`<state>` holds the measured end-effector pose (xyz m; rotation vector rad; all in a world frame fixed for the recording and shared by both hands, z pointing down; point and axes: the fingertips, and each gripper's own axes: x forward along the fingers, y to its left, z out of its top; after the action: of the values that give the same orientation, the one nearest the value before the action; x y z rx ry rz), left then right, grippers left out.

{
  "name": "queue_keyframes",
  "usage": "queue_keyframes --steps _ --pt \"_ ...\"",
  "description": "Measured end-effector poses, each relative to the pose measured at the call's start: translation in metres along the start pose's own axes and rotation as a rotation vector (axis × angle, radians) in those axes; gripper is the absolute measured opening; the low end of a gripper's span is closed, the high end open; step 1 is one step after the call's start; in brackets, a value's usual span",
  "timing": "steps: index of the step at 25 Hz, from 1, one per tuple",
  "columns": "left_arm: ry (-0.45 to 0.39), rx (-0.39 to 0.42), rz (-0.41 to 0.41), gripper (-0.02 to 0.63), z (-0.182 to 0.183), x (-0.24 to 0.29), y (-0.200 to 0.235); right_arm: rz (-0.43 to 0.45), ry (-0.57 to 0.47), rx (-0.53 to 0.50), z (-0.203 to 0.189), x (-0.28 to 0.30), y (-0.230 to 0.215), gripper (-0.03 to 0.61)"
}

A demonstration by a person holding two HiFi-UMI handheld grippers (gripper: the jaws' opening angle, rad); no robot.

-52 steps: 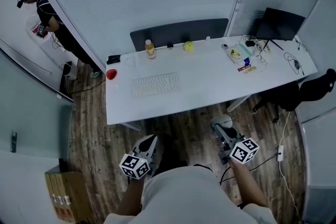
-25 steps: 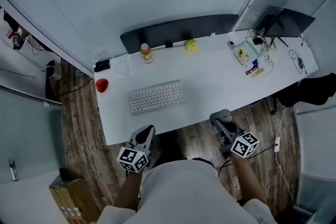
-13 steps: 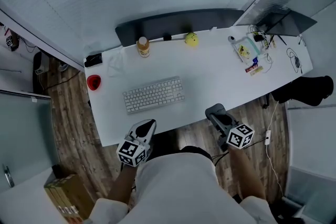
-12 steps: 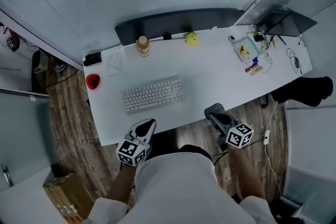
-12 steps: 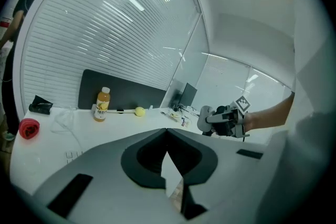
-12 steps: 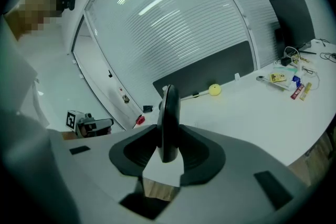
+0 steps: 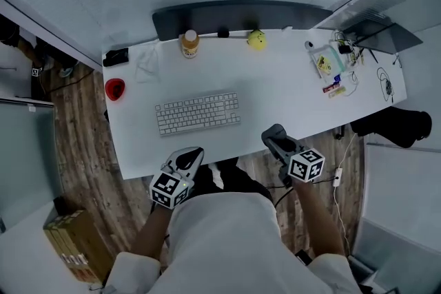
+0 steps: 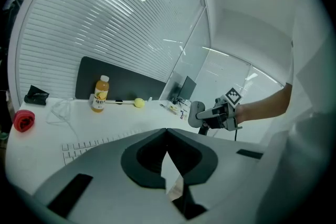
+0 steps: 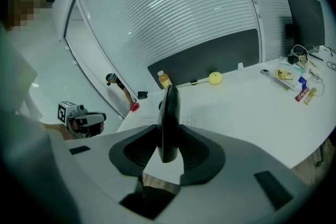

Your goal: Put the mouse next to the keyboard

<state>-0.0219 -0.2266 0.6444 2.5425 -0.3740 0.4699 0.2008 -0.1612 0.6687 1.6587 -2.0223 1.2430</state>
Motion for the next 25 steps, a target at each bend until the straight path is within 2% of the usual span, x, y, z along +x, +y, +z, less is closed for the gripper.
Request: queue_keyframes --steps 5,13,21,25 --pt "-0.007 -0.003 0.034 0.017 0.000 0.001 0.004 0.019 0.059 -0.013 0.000 0.016 -0.008 0.141" --pt "-0.032 -0.052 0.138 0.018 0.008 0.019 0.009 0.074 0.217 -0.064 0.003 0.049 -0.035 0.141" --pt "-0.040 -0.147 0.261 0.018 0.007 0.041 0.006 0.153 0.398 -0.109 -0.017 0.094 -0.062 0.141" --pt "-0.028 -0.172 0.300 0.018 0.007 0.048 0.001 0.178 0.454 -0.096 -0.025 0.121 -0.075 0.141"
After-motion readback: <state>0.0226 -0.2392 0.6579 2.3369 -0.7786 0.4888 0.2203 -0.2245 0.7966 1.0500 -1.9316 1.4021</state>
